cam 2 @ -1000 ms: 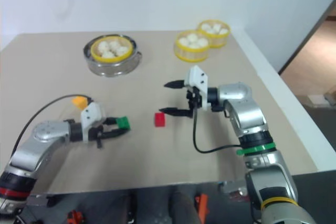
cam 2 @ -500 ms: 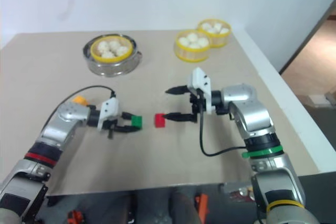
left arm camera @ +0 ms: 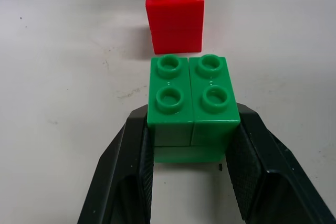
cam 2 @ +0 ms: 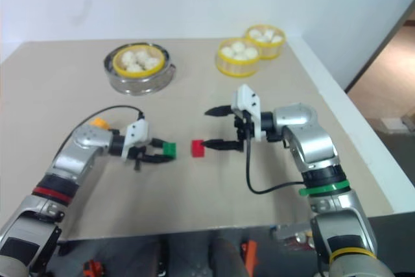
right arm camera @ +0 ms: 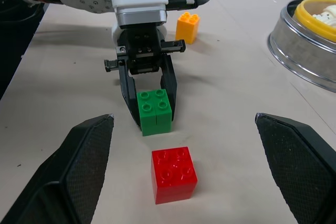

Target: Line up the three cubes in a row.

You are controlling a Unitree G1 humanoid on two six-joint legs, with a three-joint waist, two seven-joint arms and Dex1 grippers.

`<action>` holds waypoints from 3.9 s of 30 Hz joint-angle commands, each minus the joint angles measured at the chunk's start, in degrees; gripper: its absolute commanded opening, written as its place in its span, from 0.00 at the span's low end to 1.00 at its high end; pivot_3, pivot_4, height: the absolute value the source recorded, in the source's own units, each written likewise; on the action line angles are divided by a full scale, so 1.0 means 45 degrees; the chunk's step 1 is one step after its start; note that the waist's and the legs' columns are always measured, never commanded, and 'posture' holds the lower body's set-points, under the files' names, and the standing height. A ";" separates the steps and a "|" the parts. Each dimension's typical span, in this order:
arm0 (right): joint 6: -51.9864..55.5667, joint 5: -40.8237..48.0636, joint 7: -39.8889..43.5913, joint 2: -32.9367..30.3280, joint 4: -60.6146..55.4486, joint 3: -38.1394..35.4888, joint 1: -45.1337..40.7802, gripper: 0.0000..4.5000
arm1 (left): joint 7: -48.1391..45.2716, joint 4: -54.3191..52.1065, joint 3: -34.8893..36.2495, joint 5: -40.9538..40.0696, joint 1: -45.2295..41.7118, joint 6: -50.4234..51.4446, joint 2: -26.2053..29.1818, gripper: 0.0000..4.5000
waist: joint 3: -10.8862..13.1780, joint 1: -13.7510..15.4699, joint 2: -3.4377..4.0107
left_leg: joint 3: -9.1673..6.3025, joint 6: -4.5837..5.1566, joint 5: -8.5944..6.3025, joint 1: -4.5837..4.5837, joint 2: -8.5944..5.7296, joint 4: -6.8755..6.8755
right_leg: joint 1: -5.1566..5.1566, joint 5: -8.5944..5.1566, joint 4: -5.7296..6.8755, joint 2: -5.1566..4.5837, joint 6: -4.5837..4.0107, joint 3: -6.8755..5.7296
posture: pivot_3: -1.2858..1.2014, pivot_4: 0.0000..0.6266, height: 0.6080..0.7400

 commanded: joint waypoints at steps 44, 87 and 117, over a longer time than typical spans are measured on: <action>0.0523 0.0716 -0.0740 -0.0090 -0.1145 -0.0518 0.0048 1.00 | 0.4391 0.1385 0.4875 -0.0864 -0.0131 0.4278 0.3464 0.98 | 0.0012 0.0006 -0.0014 | 0.0000 -0.0007 -0.0001 -0.0008 0.0028 -0.0010 | -0.0026 -0.0018 0.0031 0.0021 -0.0034 -0.0009 | 0.52 0.24 1.00; 0.0438 0.0490 -0.0524 -0.0158 -0.0652 -0.0548 -0.0351 1.00 | -0.1747 -0.2602 0.2577 -0.2272 0.1114 0.4198 0.3229 0.31 | 0.0011 -0.0012 -0.0016 | -0.0003 -0.0018 -0.0006 -0.0006 0.0027 -0.0008 | -0.0024 -0.0025 0.0038 0.0019 -0.0046 -0.0008 | 0.52 0.24 1.00; 0.0486 0.0498 -0.0715 -0.0331 -0.1035 -0.0576 0.0060 1.00 | -0.2407 0.0231 0.1098 -0.0498 0.0451 0.0674 0.2213 0.31 | 0.0011 -0.0021 -0.0015 | 0.0002 -0.0013 -0.0003 -0.0004 0.0029 0.0020 | -0.0021 -0.0013 0.0046 0.0031 -0.0040 0.0009 | 0.52 0.24 1.00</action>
